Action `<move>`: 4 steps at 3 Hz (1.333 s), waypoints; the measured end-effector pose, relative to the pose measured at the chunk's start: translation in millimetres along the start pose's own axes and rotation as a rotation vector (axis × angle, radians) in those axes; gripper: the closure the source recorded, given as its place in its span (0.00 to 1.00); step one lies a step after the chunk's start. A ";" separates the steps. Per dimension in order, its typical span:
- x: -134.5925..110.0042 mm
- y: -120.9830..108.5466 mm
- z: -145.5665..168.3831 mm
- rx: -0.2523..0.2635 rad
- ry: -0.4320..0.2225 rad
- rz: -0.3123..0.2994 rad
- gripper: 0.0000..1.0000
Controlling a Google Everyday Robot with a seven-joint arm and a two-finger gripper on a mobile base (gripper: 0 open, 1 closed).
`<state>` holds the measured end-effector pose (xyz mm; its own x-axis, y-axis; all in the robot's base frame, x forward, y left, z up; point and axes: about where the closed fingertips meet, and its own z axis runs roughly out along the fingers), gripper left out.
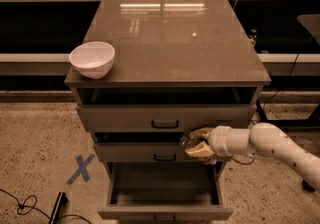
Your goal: Place water bottle into bottom drawer
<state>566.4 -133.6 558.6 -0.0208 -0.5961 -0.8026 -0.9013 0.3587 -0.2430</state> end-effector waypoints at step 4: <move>78.6 9.6 67.1 -0.057 -0.009 -0.006 1.00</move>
Offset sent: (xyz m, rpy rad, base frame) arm 0.0303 0.0024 -0.1499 -0.0053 0.0159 0.0810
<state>585.1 -128.9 456.7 -0.0113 -0.5915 -0.8062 -0.9245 0.3134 -0.2170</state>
